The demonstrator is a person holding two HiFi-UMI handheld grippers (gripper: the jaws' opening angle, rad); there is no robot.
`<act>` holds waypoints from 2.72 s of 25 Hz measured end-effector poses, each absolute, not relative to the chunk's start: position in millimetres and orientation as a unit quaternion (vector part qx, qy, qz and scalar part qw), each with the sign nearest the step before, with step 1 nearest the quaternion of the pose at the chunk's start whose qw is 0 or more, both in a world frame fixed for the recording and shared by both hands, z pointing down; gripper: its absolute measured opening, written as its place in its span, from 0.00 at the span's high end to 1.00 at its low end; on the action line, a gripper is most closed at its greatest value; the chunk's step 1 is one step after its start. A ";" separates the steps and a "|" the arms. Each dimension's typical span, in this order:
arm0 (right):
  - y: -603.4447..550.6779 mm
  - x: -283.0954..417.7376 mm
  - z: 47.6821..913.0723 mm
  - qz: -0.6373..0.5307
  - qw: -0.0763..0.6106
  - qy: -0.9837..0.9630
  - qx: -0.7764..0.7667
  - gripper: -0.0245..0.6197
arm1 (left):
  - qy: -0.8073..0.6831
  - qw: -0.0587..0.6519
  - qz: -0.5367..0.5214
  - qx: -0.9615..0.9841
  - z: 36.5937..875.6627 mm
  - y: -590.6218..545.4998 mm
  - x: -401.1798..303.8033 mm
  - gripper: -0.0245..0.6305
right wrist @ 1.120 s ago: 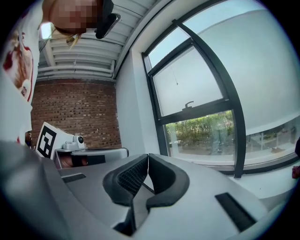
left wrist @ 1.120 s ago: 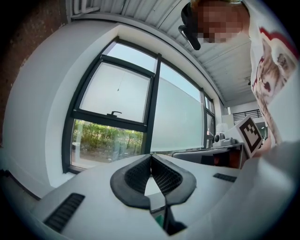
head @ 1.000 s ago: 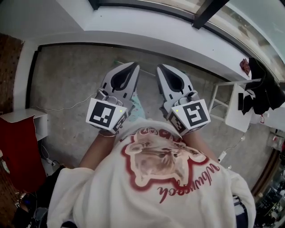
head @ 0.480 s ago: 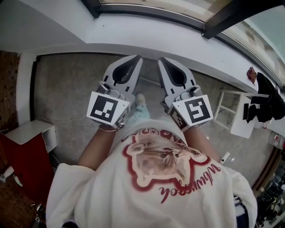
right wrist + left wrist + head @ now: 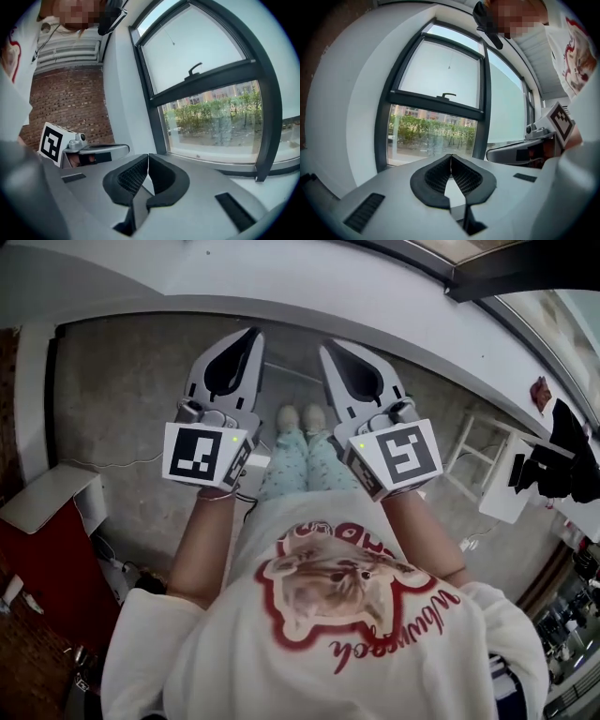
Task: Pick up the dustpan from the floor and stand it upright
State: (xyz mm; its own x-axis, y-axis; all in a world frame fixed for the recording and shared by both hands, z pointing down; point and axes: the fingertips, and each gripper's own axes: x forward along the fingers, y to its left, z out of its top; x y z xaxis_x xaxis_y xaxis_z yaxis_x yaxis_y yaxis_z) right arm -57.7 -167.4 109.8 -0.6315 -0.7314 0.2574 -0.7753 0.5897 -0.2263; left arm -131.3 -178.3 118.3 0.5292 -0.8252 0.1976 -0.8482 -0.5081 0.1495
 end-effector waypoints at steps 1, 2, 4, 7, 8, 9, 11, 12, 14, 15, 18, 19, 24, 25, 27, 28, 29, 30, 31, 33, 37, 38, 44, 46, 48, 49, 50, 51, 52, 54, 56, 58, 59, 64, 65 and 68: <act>-167.7 -59.7 123.8 0.168 0.078 -0.889 0.418 0.92 | -0.489 0.118 0.052 0.863 129.2 -179.7 -135.6 0.93; -168.7 -61.6 137.8 0.173 0.086 -0.890 0.414 0.92 | -0.494 0.121 0.054 0.859 140.7 -180.9 -139.2 0.93; -172.0 -66.6 164.9 0.182 0.094 -0.889 0.410 0.92 | -0.504 0.130 0.060 0.852 165.0 -183.3 -146.4 0.93; -174.0 -76.0 210.5 0.174 0.123 -0.892 0.398 0.92 | -0.521 0.144 0.064 0.839 201.5 -186.6 -156.5 0.93; -174.6 -79.6 227.2 0.166 0.136 -0.895 0.391 0.92 | -0.526 0.146 0.066 0.835 213.8 -187.6 -160.0 0.93; -174.9 -83.3 243.9 0.160 0.148 -0.897 0.385 0.92 | -0.531 0.150 0.067 0.831 226.5 -188.0 -163.8 0.93; -175.2 -90.3 275.5 0.161 0.161 -0.900 0.373 0.92 | -0.541 0.159 0.070 0.823 252.5 -187.4 -172.9 0.93; -175.6 -93.7 290.1 0.164 0.166 -0.901 0.367 0.92 | -0.546 0.163 0.072 0.819 265.2 -186.9 -177.9 0.93; -178.3 -101.7 318.0 0.163 0.175 -0.904 0.355 0.92 | -0.557 0.166 0.075 0.810 289.9 -187.5 -188.7 0.93; -180.6 -106.5 331.3 0.162 0.179 -0.905 0.349 0.92 | -0.563 0.167 0.077 0.806 302.2 -188.1 -194.1 0.93; -188.9 -123.6 368.4 0.155 0.186 -0.913 0.327 0.92 | -0.580 0.167 0.084 0.793 340.0 -189.1 -209.0 0.93; -191.3 -130.3 379.9 0.149 0.189 -0.917 0.318 0.92 | -0.585 0.169 0.088 0.789 353.0 -188.9 -214.0 0.93; -197.2 -165.3 445.6 0.118 0.226 -0.928 0.273 0.92 | -0.605 0.189 0.094 0.768 420.8 -188.5 -240.2 0.93; -195.8 -173.0 459.5 0.119 0.233 -0.929 0.263 0.92 | -0.608 0.193 0.097 0.764 434.3 -188.0 -244.3 0.93; -189.2 -188.8 486.7 0.119 0.248 -0.932 0.238 0.92 | -0.613 0.202 0.101 0.757 460.1 -186.2 -252.1 0.93; -185.4 -196.2 500.0 0.119 0.254 -0.933 0.226 0.92 | -0.616 0.208 0.103 0.753 472.3 -185.0 -256.0 0.93; -181.7 -203.0 513.4 0.121 0.258 -0.934 0.215 0.92 | -0.620 0.212 0.104 0.748 483.8 -183.5 -260.2 0.93; -178.7 -209.2 527.2 0.125 0.262 -0.934 0.207 0.92 | -0.624 0.216 0.104 0.744 495.0 -181.8 -264.5 0.93; -176.8 -214.8 541.5 0.130 0.264 -0.934 0.201 0.92 | -0.628 0.219 0.105 0.739 505.9 -180.5 -268.9 0.93; -176.4 -225.1 570.9 0.133 0.273 -0.933 0.192 0.92 | -0.634 0.225 0.105 0.732 526.7 -180.1 -277.4 0.93; -176.0 -246.0 628.3 0.133 0.295 -0.931 0.169 0.92 | -0.640 0.228 0.097 0.727 562.0 -180.6 -290.1 0.93; -174.9 -250.4 643.1 0.136 0.302 -0.930 0.160 0.91 | -0.642 0.230 0.096 0.725 570.8 -179.9 -292.4 0.93; -173.5 -258.3 731.7 0.142 0.348 -0.918 0.127 0.79 | -0.645 0.241 0.095 0.719 628.7 -175.0 -294.0 0.93; -174.5 -262.7 758.0 0.140 0.360 -0.914 0.122 0.78 | -0.645 0.246 0.094 0.717 649.3 -171.6 -296.2 0.93; -173.4 -268.4 781.2 0.143 0.373 -0.910 0.114 0.77 | -0.645 0.254 0.094 0.714 669.8 -167.7 -298.4 0.93; -172.1 -271.1 792.7 0.145 0.379 -0.908 0.106 0.75 | -0.645 0.259 0.095 0.713 680.7 -166.1 -298.4 0.93; -170.8 -273.4 804.2 0.146 0.385 -0.906 0.098 0.73 | -0.646 0.264 0.095 0.710 691.9 -165.0 -297.9 0.93; -170.1 -275.1 815.3 0.145 0.390 -0.905 0.090 0.71 | -0.646 0.269 0.095 0.708 702.4 -164.0 -297.0 0.93; -170.4 -276.0 825.6 0.143 0.396 -0.903 0.084 0.70 | -0.647 0.274 0.093 0.706 711.7 -163.4 -296.1 0.93; -173.5 -276.5 844.0 0.143 0.408 -0.898 0.080 0.69 | -0.647 0.280 0.092 0.703 726.0 -162.8 -294.8 0.93; -175.3 -278.3 860.6 0.145 0.421 -0.892 0.077 0.69 | -0.648 0.284 0.093 0.701 737.8 -161.8 -296.2 0.93; -173.2 -282.2 877.2 0.142 0.433 -0.887 0.068 0.69 | -0.649 0.289 0.093 0.697 748.7 -160.9 -300.7 0.93; -171.6 -283.8 885.6 0.141 0.440 -0.885 0.063 0.69 | -0.649 0.292 0.093 0.696 753.1 -160.9 -302.8 0.93; -166.7 -283.9 918.8 0.136 0.478 -0.867 0.048 0.70 | -0.649 0.290 0.090 0.697 764.5 -162.1 -307.0 0.93; -165.6 -282.9 924.8 0.147 0.484 -0.861 0.047 0.74 | -0.650 0.290 0.090 0.697 766.9 -162.5 -307.0 0.93; -163.6 -278.6 934.1 0.178 0.496 -0.848 0.053 0.80 | -0.647 0.292 0.088 0.699 770.1 -161.4 -303.5 0.93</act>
State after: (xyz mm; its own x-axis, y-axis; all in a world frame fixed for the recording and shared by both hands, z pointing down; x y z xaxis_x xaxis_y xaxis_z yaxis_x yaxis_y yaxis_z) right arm -278.6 -163.6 934.1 -0.5020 0.0873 0.8604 -0.2668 0.9307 -0.2501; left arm -303.5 -161.4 770.1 0.1479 -0.8527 0.5011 -0.9556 0.0073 0.2946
